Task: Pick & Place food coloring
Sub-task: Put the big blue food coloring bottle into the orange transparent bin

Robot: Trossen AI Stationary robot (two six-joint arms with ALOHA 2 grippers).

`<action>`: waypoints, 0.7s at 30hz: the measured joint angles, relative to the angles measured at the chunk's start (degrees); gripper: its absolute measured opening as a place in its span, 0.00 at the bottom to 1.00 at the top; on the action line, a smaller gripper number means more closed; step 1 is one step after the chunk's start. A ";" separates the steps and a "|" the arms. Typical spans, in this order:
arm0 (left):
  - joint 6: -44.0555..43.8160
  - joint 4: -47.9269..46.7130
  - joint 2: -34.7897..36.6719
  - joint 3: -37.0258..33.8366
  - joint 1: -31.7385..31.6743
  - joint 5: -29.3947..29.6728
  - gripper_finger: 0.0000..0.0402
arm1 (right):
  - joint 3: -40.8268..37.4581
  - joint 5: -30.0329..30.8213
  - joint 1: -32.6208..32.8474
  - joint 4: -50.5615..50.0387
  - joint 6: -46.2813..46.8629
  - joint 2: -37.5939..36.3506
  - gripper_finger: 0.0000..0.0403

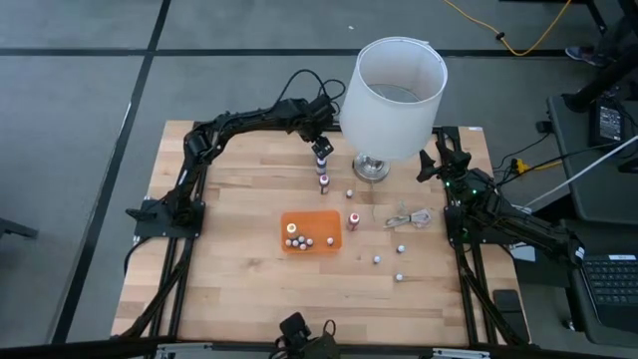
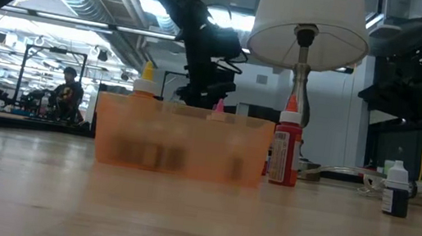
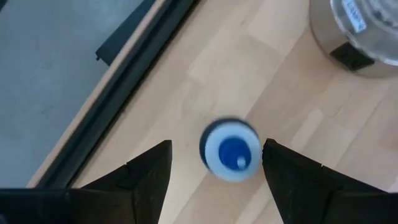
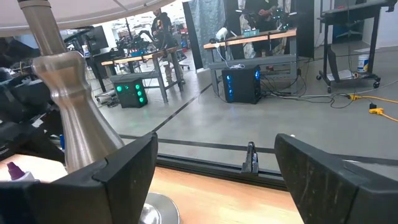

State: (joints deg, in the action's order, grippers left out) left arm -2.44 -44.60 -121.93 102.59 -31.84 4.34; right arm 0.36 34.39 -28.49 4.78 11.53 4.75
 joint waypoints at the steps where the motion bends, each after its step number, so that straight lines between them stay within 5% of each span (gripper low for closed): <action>1: -0.07 0.40 0.00 0.00 0.05 0.05 0.60 | -0.02 -0.02 0.00 0.00 0.00 -0.02 0.80; 12: -0.32 0.60 0.15 0.00 0.07 -2.82 0.56 | 0.00 -0.01 0.02 0.00 0.00 -0.02 0.80; 21: -1.43 0.02 0.16 0.00 -0.07 -2.75 0.33 | -0.01 0.00 0.01 -0.01 0.00 -0.02 0.80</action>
State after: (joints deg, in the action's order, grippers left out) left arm -3.87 -44.59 -121.76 102.59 -31.92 1.58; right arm 0.34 34.39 -28.49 4.77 11.53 4.74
